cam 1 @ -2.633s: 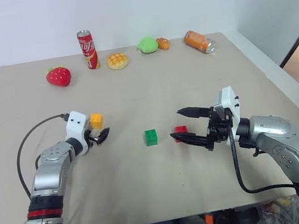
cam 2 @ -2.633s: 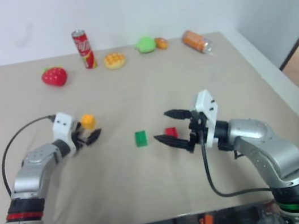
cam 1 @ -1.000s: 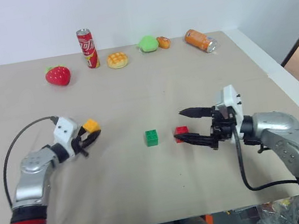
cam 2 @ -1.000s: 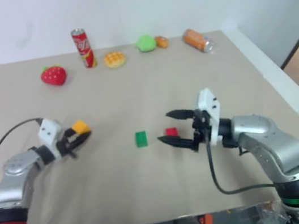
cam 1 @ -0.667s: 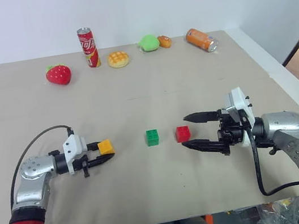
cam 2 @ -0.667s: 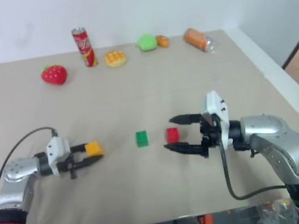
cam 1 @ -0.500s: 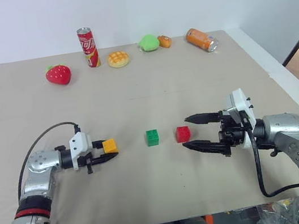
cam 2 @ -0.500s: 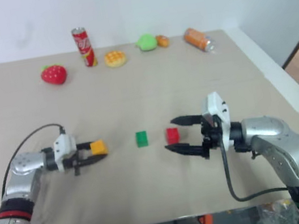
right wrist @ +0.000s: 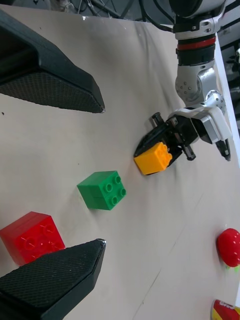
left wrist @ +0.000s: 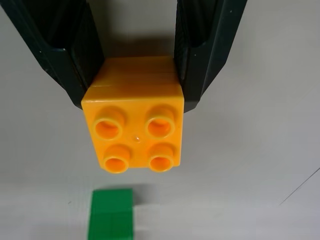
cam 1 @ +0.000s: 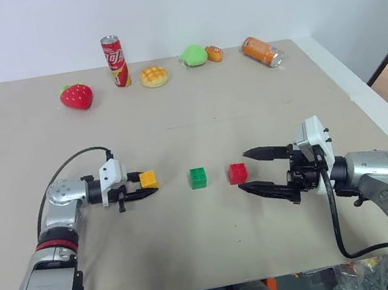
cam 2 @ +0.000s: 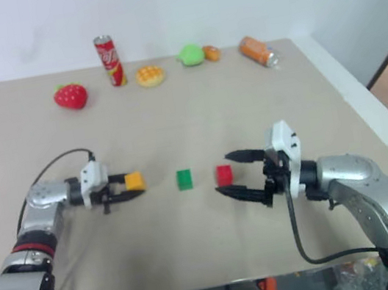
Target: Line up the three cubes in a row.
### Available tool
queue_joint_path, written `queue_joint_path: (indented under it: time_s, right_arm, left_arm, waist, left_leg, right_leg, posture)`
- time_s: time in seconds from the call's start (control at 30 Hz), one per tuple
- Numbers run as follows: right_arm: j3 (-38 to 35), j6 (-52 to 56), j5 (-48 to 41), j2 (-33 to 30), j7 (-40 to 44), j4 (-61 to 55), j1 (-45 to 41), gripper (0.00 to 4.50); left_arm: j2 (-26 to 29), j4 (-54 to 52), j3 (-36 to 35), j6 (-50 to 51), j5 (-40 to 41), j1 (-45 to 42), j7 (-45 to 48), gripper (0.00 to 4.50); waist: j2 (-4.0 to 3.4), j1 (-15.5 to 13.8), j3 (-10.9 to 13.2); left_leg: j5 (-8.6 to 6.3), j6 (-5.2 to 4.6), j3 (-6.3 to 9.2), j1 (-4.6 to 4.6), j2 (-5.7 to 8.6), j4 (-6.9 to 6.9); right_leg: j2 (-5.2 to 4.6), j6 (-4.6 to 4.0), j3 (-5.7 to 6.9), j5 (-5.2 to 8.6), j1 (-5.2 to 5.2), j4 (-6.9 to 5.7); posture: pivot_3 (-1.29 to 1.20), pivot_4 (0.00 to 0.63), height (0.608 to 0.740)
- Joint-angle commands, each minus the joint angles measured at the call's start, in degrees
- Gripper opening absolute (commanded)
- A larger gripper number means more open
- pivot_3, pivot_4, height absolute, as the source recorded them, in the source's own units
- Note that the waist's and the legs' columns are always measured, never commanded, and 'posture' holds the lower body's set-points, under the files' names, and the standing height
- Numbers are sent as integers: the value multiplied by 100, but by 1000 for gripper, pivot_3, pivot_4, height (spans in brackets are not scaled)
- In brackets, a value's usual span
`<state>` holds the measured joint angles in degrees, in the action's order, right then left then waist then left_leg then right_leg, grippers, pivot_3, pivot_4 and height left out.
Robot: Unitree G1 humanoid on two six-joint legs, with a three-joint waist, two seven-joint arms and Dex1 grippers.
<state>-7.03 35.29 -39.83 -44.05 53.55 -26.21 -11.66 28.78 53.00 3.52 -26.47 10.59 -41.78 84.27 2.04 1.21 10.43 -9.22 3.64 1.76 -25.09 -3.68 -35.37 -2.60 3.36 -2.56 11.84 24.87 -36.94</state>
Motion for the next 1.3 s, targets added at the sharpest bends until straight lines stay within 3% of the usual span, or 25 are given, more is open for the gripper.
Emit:
queue_joint_path:
  time_s: [0.03,0.33,1.1,1.17,1.3]
  right_arm:
    - [-171,-10,-101,-55,-63,-283,3,4184]
    - [-172,2,-104,-42,-201,-362,36,4184]
    - [-120,-19,-49,-42,-265,-324,32,4184]
    - [-121,-16,-49,-44,-261,-321,26,4184]
    - [-125,-12,-49,-42,-268,-315,12,4184]
  left_arm:
    - [-139,57,62,-99,-38,-195,224,1334]
    - [-415,349,147,-271,-262,-401,197,1334]
    - [-382,282,154,-83,-191,-196,507,1334]
    - [-419,255,166,25,-187,-197,481,2408]
    - [-442,207,165,324,-167,-204,499,3641]
  waist:
    - [0,1,0]
    - [0,4,0]
    - [-2,9,-1]
    - [-2,10,-1]
    - [-2,9,-1]
  left_leg:
    - [0,0,0,0,0,0]
    - [1,-2,3,2,0,-4]
    - [3,-4,3,7,0,-8]
    - [3,-4,3,8,0,-8]
    - [3,-4,3,7,0,-8]
  right_leg:
    - [0,0,0,0,0,0]
    - [4,3,-3,-2,-3,-5]
    - [6,5,-8,-4,-8,-7]
    - [6,4,-9,-4,-8,-8]
    - [6,5,-9,-4,-9,-8]
  posture:
    - [0,150,740]
    - [0,150,740]
    - [0,150,740]
    - [0,150,740]
    - [0,150,740]
